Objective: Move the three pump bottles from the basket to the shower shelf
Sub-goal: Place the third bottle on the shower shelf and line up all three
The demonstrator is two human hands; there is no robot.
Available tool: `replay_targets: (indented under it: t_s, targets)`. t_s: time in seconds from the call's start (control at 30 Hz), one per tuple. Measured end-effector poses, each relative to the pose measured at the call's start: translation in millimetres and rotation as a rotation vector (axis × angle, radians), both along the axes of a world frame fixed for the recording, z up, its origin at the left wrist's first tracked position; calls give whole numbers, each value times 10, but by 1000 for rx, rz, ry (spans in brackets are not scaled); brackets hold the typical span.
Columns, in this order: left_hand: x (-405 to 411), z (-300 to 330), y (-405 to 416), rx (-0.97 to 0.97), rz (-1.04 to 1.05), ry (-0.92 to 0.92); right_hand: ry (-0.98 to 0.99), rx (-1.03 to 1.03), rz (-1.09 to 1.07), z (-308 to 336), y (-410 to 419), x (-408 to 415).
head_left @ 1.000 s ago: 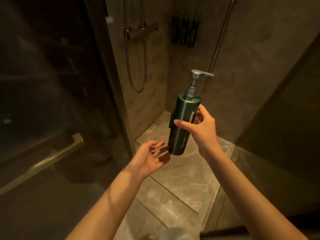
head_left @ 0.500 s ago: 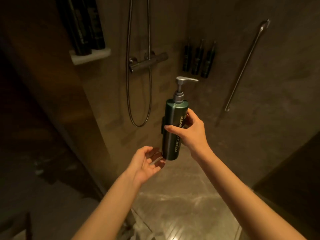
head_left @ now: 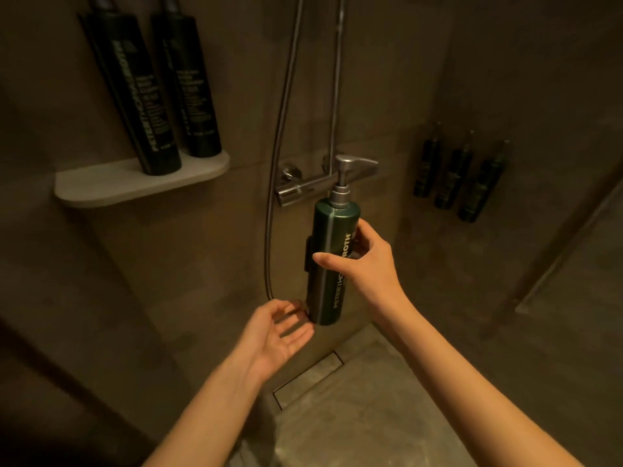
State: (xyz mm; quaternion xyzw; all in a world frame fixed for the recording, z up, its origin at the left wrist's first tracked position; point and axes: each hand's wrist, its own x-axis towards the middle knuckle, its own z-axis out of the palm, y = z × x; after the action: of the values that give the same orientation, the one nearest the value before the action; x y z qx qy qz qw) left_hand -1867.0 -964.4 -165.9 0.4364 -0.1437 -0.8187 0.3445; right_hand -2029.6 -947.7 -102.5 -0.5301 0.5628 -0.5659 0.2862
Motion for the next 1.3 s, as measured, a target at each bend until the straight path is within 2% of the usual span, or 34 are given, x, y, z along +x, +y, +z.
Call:
replay_targets:
  t_s: [0.27, 0.47, 0.57, 0.67, 0.73, 0.87, 1.03, 1.3]
  targets:
    - [-335, 392, -366, -89, 415, 21, 27, -21, 425, 439, -1012, -260]
    - [-273, 892, -307, -257, 686, -38, 29, -75, 718, 930, -1329, -7]
    - [-152, 1112, -260, -384, 723, -231, 8, -135, 816, 1178, -1383, 217]
    - [-19, 1340, -226, -554, 727, -657, -26, -212, 893, 1416, -1391, 480]
    - [65, 1488, -272, -694, 772, -871, -47, -252, 921, 1540, -1390, 662]
    - [365, 1643, -454, -876, 931, -1100, -73, -283, 940, 1722, -1413, 1115]
    - [706, 1614, -696, -854, 1129, -1118, -67, -295, 935, 1829, -1514, 1620]
    - [957, 1477, -1042, -872, 1243, -1072, -8, -345, 893, 1645, -1731, 2082]
